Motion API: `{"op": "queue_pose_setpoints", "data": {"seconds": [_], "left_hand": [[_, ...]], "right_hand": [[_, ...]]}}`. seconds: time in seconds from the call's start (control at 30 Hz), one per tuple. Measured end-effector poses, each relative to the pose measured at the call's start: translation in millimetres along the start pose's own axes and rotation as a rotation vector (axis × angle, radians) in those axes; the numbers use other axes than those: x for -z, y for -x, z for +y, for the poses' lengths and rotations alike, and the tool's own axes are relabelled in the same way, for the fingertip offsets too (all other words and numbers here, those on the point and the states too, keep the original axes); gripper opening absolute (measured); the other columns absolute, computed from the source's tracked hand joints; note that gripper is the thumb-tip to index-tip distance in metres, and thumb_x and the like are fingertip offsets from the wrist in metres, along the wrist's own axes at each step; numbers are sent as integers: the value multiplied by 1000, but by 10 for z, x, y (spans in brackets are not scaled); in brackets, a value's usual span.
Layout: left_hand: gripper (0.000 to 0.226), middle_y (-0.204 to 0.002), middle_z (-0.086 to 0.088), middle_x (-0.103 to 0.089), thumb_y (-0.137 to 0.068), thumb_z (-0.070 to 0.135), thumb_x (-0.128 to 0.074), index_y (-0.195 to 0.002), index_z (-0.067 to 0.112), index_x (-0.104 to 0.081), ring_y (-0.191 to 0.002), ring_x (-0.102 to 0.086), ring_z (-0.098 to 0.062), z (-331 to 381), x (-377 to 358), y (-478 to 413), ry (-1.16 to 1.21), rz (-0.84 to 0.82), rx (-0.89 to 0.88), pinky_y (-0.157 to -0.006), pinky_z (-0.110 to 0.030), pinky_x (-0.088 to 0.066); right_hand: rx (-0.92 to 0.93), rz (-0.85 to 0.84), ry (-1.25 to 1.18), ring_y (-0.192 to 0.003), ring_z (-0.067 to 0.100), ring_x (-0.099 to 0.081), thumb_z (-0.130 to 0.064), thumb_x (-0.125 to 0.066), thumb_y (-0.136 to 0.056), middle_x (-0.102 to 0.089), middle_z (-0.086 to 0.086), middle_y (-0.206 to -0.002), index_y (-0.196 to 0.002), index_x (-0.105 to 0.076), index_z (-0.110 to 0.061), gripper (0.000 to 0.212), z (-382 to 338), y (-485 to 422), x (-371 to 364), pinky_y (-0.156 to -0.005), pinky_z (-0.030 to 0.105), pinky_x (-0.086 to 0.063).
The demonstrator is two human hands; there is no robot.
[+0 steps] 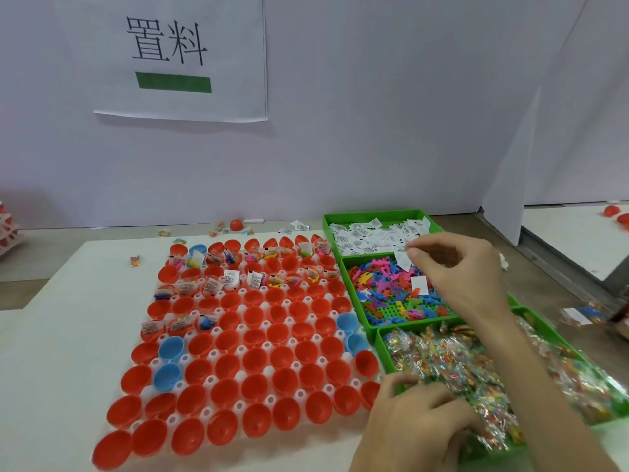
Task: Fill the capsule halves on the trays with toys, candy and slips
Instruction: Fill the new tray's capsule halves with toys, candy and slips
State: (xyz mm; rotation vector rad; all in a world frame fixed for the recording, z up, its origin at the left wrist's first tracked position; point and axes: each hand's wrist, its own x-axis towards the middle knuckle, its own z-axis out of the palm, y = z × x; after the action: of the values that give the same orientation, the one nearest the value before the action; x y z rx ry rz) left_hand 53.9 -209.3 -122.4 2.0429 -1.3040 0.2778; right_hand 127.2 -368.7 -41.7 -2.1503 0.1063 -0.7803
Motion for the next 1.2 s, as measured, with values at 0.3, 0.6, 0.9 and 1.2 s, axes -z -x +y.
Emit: {"op": "queue_pose_setpoints", "data": {"seconds": [0.3,0.6,0.9,1.2], "left_hand": [[15,-94,12,-51,-98,26,-50,-107,32,-60,-79,-51,-8,144,162,1,-67,274,-39,-67,-18,-49],[44,-100,11,-74,-89,-7,-64,-109,32,-71,-95,-71,-11,-38,616,-81,481,569,355,-80,-20,-56],[29,-85,1,-76,-86,-1,-74,-102,22,-71,-80,-74,-14,-134,786,-115,640,658,563,-68,-18,-57],[18,-88,4,-73,-89,-3,-68,-93,14,-70,-82,-72,-9,-154,775,-106,654,690,482,-68,-15,-55]], "right_hand": [[30,73,110,-87,0,-65,-2,-71,-87,-71,-13,-94,-109,-75,-25,32,155,168,-24,-76,6,-49],[-47,-136,-300,-74,8,-72,-12,-86,-75,-73,-9,-80,-97,-74,-30,30,34,172,-8,-70,17,-55],[-67,-641,-761,-75,18,-69,-18,-87,-68,-70,2,-81,-91,-76,-21,25,-124,269,-85,-67,27,-57],[-32,-596,-612,-70,11,-62,-16,-85,-76,-63,-5,-76,-95,-75,-24,23,-166,333,-174,-65,22,-53]]}}
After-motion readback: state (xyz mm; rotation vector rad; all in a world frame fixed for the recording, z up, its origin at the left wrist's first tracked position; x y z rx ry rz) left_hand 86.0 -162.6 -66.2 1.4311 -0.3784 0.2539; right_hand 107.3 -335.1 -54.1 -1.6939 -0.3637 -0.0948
